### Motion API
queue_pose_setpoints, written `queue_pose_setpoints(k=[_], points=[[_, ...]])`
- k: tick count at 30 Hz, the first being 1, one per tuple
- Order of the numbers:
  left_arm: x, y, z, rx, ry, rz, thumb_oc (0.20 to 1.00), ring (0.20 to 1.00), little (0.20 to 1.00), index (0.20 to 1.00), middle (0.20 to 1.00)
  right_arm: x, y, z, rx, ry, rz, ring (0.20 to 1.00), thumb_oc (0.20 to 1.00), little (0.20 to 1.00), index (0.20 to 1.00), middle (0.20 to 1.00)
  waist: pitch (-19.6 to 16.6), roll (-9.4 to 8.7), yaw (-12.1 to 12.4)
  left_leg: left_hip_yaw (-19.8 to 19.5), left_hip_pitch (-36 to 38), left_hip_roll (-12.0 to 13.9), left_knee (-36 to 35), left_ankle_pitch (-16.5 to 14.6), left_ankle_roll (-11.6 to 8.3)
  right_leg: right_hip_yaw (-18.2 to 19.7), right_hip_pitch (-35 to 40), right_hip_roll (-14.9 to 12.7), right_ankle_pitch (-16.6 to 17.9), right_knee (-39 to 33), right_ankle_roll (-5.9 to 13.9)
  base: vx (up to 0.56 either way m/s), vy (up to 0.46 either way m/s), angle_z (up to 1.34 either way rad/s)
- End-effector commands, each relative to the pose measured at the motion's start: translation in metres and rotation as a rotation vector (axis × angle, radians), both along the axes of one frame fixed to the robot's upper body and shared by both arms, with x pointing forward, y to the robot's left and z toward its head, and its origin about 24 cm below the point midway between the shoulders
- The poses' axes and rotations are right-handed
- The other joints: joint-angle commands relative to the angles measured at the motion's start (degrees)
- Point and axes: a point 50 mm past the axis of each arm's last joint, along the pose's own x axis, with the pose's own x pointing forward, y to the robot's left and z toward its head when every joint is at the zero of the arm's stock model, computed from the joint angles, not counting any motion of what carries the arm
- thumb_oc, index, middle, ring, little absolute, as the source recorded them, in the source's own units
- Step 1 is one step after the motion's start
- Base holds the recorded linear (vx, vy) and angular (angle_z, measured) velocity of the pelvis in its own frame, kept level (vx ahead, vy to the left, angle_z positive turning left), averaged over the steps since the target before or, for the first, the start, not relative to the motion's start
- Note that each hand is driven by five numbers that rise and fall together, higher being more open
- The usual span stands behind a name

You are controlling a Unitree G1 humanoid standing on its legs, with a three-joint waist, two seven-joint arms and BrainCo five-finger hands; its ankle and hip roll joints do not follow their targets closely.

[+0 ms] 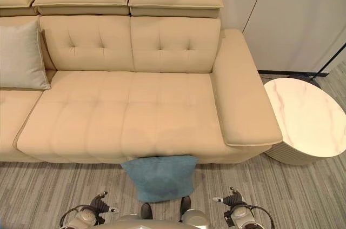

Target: Pick up all the scattered cushions and arrange them neatly on the sofa.

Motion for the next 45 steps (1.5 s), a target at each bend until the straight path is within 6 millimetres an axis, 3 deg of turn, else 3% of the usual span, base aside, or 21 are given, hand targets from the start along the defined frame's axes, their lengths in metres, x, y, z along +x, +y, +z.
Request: queue_pose_setpoints(k=[1, 2, 5, 7, 12, 15, 17, 18, 21, 22, 23, 27, 28, 32, 33, 36, 41, 42, 45], points=[[0.011, 0.013, 0.006, 0.042, -0.024, 0.015, 1.0, 1.0, 1.0, 1.0, 1.0, 0.012, -0.005, 0.005, -0.053, -0.012, 0.042, 1.0, 1.0, 1.0, 1.0, 1.0, 1.5, -2.86, 0.2, -4.6, -2.3, -1.3, 0.2, -2.2, -2.02, 2.7, -0.5, -3.1, -2.5, 2.8, 7.68, -0.16, 0.05, -0.26], [0.015, 0.018, 0.008, 0.058, -0.035, 0.015, 1.0, 1.0, 1.0, 1.0, 1.0, 0.016, -0.002, 0.005, -0.048, -0.023, 0.055, 1.0, 1.0, 1.0, 1.0, 1.0, 2.3, -2.69, -0.2, -4.4, -3.8, -1.0, 0.4, -1.7, -1.65, 4.8, -3.8, -2.9, -3.0, 7.0, 7.95, -0.17, 0.032, -0.44], [0.018, 0.023, 0.011, 0.071, -0.049, 0.02, 1.0, 1.0, 1.0, 1.0, 1.0, 0.017, -0.001, 0.005, -0.044, -0.024, 0.055, 1.0, 1.0, 1.0, 1.0, 1.0, 1.9, -2.5, 0.0, -3.5, -4.7, -0.6, 0.2, -1.2, -1.62, 3.9, -3.6, -2.9, -4.2, 9.1, 7.61, -0.09, -0.003, -0.39], [0.015, 0.024, 0.01, 0.067, -0.047, 0.043, 1.0, 1.0, 1.0, 1.0, 1.0, 0.012, -0.006, 0.005, -0.059, -0.009, 0.043, 1.0, 1.0, 1.0, 1.0, 1.0, 1.1, -2.78, 0.9, -2.8, -5.0, -0.9, 0.0, -1.1, -2.19, -0.1, -1.7, -4.3, -4.0, 5.7, 7.54, -0.01, -0.055, -0.18], [0.01, 0.026, 0.009, 0.059, -0.042, 0.094, 1.0, 1.0, 1.0, 1.0, 1.0, 0.017, -0.013, 0.009, -0.075, -0.034, 0.03, 1.0, 1.0, 1.0, 1.0, 1.0, 1.2, -2.64, 1.4, -3.1, -4.4, -0.8, 0.0, -1.2, -2.65, -0.5, -0.5, -4.3, -3.4, 2.9, 7.58, 0.04, -0.069, -0.06], [0.015, 0.027, 0.011, 0.049, -0.076, 0.135, 1.0, 1.0, 1.0, 1.0, 1.0, 0.023, -0.015, 0.012, -0.078, -0.062, 0.016, 1.0, 1.0, 1.0, 1.0, 1.0, 1.6, -2.33, 1.4, -3.7, -4.6, -0.8, 0.0, -1.2, -2.86, -1.2, -0.4, -4.3, -3.5, 2.4, 7.41, 0.01, -0.04, 0.11], [0.029, 0.031, 0.02, 0.027, -0.175, 0.23, 1.0, 1.0, 1.0, 1.0, 1.0, 0.041, -0.016, 0.021, -0.074, -0.149, -0.001, 1.0, 1.0, 1.0, 1.0, 1.0, 3.3, -2.18, 2.0, -4.4, -5.8, -0.6, 0.0, -0.7, -3.08, -1.9, -1.5, -4.5, -3.7, 3.0, 7.14, -0.04, -0.049, 0.14], [0.03, 0.031, 0.02, 0.027, -0.175, 0.23, 1.0, 1.0, 1.0, 1.0, 1.0, 0.041, -0.016, 0.021, -0.074, -0.15, -0.001, 1.0, 1.0, 1.0, 1.0, 1.0, 3.3, -2.17, 1.9, -4.4, -5.8, -0.6, 0.0, -0.6, -3.08, -1.9, -1.6, -4.5, -3.7, 3.0, 7.14, -0.12, -0.041, 0.3], [0.061, 0.035, 0.038, -0.031, -0.364, 0.393, 1.0, 1.0, 1.0, 1.0, 1.0, 0.087, -0.01, 0.046, -0.058, -0.356, -0.019, 1.0, 1.0, 1.0, 1.0, 1.0, 8.7, -2.39, 2.9, -5.4, -13.6, 0.2, 3.2, 0.6, -3.19, -2.2, -10.0, -5.2, -4.1, 8.2, 6.07, -0.26, -0.044, 0.2], [0.061, 0.035, 0.038, -0.031, -0.364, 0.393, 1.0, 1.0, 1.0, 1.0, 1.0, 0.087, -0.01, 0.046, -0.058, -0.357, -0.019, 1.0, 1.0, 1.0, 1.0, 1.0, 8.5, -2.4, 2.9, -5.4, -13.9, 0.2, 3.4, 0.6, -3.19, -2.2, -10.3, -5.3, -4.1, 8.4, 6.06, -0.34, -0.044, 0.15], [0.076, 0.034, 0.048, -0.058, -0.456, 0.46, 1.0, 1.0, 1.0, 1.0, 1.0, 0.107, -0.005, 0.059, -0.045, -0.454, -0.034, 1.0, 1.0, 1.0, 1.0, 1.0, 10.3, -2.4, 3.2, -5.9, -19.0, 0.4, 6.0, 1.0, -3.26, -2.4, -16.0, -5.9, -4.0, 12.0, 5.37, -0.22, -0.038, 0.23], [0.107, 0.028, 0.066, -0.104, -0.579, 0.518, 1.0, 1.0, 1.0, 1.0, 1.0, 0.142, 0.005, 0.085, -0.029, -0.609, -0.062, 1.0, 1.0, 1.0, 1.0, 1.0, 10.9, -2.38, 3.2, -6.2, -29.4, 0.3, 11.4, 1.2, -3.45, -3.0, -26.1, -7.1, -5.1, 18.0, 4.19, -0.17, -0.034, 0.28], [0.125, 0.022, 0.079, -0.132, -0.654, 0.51, 1.0, 1.0, 1.0, 1.0, 1.0, 0.161, 0.011, 0.104, -0.024, -0.705, -0.059, 1.0, 1.0, 1.0, 1.0, 1.0, 11.5, -2.22, 3.2, -6.9, -33.1, 0.6, 13.8, -0.2, -3.88, -2.5, -30.4, -7.5, -7.0, 21.4, 4.36, -0.1, -0.016, 0.28], [0.162, 0.01, 0.111, -0.191, -0.805, 0.5, 1.0, 1.0, 1.0, 1.0, 1.0, 0.197, 0.021, 0.147, 0.004, -0.927, -0.135, 1.0, 1.0, 1.0, 1.0, 1.0, 12.4, -2.0, 2.6, -7.3, -45.2, 1.6, 18.8, -0.2, -4.08, -1.8, -42.4, -8.5, -7.7, 27.3, 4.14, -0.13, 0.018, 0.09], [0.162, 0.01, 0.111, -0.191, -0.805, 0.5, 1.0, 1.0, 1.0, 1.0, 1.0, 0.197, 0.021, 0.147, 0.004, -0.928, -0.135, 1.0, 1.0, 1.0, 1.0, 1.0, 12.3, -2.02, 2.6, -7.3, -45.5, 1.6, 19.0, -0.2, -4.07, -1.8, -42.7, -8.5, -7.8, 27.5, 4.13, -0.1, 0.026, -0.02], [0.193, 0.0, 0.145, -0.205, -0.934, 0.448, 1.0, 1.0, 1.0, 1.0, 1.0, 0.221, 0.032, 0.186, 0.06, -1.114, -0.217, 1.0, 1.0, 1.0, 1.0, 1.0, 13.1, -1.61, 1.6, -7.7, -52.5, 1.6, 19.2, 0.5, -4.7, -1.0, -49.9, -9.0, -7.9, 29.2, 4.13, -0.08, 0.026, -0.03], [0.218, -0.006, 0.18, -0.211, -1.042, 0.393, 1.0, 1.0, 1.0, 1.0, 1.0, 0.238, 0.036, 0.221, 0.125, -1.253, -0.257, 1.0, 1.0, 1.0, 1.0, 1.0, 13.3, -1.06, 0.7, -8.2, -59.7, 1.5, 20.3, 0.9, -4.57, 0.0, -57.5, -9.5, -7.8, 31.6, 4.37, -0.03, 0.043, 0.01], [0.233, -0.009, 0.209, -0.217, -1.137, 0.363, 1.0, 1.0, 1.0, 1.0, 1.0, 0.247, 0.036, 0.24, 0.205, -1.321, -0.288, 1.0, 1.0, 1.0, 1.0, 1.0, 13.2, -0.66, 0.1, -8.4, -65.0, 1.6, 21.3, 1.1, -4.34, 0.5, -62.8, -10.0, -7.9, 33.5, 4.59, -0.03, 0.041, 0.05], [0.244, -0.011, 0.231, -0.214, -1.203, 0.326, 1.0, 1.0, 1.0, 1.0, 1.0, 0.255, 0.039, 0.261, 0.233, -1.378, -0.251, 1.0, 1.0, 1.0, 1.0, 1.0, 13.3, -0.37, -0.2, -8.6, -69.3, 1.7, 22.0, 1.5, -4.26, 1.1, -67.3, -10.2, -8.0, 35.1, 4.74, 0.01, 0.027, 0.11]])
